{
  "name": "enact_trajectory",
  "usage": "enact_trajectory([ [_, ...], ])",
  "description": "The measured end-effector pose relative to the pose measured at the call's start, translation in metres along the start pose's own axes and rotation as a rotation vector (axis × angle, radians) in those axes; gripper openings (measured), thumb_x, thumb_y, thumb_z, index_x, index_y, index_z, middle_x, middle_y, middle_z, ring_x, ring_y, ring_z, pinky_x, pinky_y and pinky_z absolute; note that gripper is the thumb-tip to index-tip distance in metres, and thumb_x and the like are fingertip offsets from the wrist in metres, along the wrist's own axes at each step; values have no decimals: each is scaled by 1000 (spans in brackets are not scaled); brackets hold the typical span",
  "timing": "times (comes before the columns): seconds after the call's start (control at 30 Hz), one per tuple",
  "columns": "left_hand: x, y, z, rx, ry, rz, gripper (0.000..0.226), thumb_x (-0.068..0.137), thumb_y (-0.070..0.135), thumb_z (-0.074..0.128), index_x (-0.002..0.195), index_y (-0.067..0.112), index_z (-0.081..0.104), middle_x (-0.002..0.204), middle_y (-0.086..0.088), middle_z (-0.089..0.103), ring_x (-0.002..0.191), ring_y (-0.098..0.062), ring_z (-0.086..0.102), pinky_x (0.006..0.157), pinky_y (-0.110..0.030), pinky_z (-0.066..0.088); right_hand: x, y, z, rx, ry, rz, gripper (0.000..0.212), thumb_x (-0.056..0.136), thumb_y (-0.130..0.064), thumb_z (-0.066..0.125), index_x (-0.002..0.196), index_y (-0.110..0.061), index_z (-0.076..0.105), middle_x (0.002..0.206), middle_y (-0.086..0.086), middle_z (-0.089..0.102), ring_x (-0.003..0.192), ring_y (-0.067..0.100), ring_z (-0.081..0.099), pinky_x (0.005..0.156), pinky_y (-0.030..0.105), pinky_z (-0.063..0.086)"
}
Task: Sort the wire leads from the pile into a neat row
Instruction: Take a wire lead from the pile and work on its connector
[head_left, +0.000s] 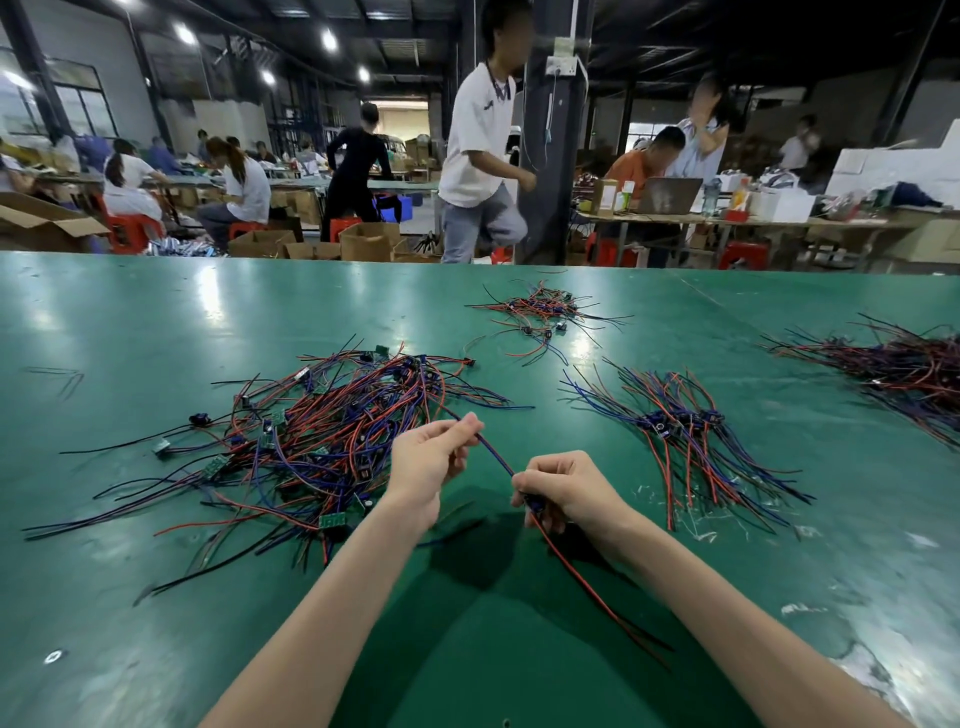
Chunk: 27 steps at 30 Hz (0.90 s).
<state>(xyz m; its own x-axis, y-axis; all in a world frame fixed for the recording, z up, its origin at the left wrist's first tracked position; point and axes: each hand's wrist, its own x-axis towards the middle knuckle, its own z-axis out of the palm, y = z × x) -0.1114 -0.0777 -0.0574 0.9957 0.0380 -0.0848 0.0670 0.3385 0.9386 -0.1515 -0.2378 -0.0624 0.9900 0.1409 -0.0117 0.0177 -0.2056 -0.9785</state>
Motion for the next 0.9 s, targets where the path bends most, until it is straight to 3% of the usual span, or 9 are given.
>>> enact_trajectory([
  [0.27, 6, 16, -13, -106, 109, 37, 12, 86, 9, 66, 76, 3, 68, 52, 4, 60, 41, -1, 47, 42, -12, 41, 0, 1, -1, -10, -37, -7, 32, 85, -3, 59, 54, -11, 64, 46, 7, 57, 33, 10, 46, 34, 17, 30],
  [0.9, 11, 15, -20, -174, 98, -68, 9, 86, 12, 67, 86, 3, 69, 53, 8, 61, 47, -3, 44, 43, -13, 41, -1, 2, 0, -31, -83, -11, 30, 85, -5, 60, 55, -11, 65, 48, 7, 59, 35, 11, 48, 35, 18, 33],
])
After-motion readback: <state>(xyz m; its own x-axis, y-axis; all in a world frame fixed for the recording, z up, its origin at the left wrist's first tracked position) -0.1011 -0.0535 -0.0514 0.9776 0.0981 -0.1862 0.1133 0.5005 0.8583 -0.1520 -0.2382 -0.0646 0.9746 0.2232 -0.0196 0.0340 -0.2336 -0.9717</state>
